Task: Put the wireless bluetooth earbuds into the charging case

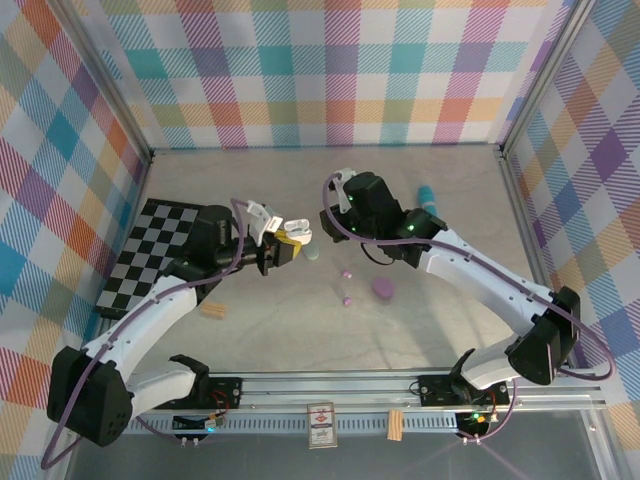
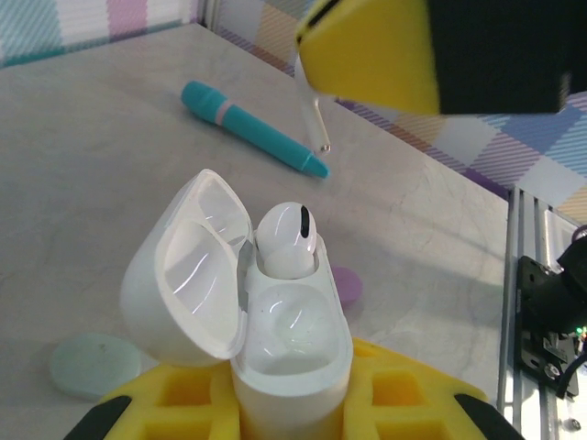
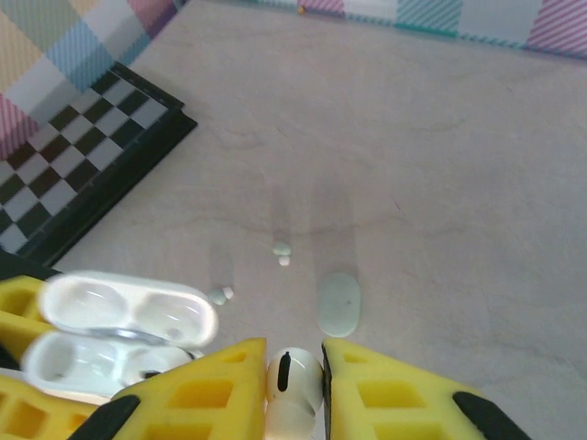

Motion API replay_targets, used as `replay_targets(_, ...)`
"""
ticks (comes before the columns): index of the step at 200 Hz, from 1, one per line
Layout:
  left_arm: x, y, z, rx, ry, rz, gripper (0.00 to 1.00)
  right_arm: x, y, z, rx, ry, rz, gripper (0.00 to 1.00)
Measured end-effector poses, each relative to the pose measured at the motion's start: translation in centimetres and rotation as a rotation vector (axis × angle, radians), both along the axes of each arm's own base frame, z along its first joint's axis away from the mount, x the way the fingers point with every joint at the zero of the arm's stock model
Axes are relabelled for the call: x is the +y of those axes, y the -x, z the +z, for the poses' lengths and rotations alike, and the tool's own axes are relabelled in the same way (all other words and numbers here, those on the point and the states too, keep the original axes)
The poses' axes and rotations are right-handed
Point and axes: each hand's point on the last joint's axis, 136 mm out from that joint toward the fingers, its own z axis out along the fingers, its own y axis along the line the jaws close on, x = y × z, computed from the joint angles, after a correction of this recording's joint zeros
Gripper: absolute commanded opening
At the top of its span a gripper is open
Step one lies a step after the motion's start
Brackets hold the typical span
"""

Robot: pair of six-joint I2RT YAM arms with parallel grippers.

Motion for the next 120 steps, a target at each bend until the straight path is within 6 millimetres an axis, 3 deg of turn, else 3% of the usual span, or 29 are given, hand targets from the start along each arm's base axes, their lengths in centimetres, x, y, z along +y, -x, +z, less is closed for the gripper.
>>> replay_targets(28,-0.9,0.1,-0.1,0.011,-0.003,-0.021,0.0,0.6,0.3,1.0,-0.014,-0.032,0.037,0.22)
replay_targets(120,-2.0,0.1,0.4,0.028,0.019,-0.029,0.0,2.0,1.5,1.1,0.024,-0.076,0.123,0.22)
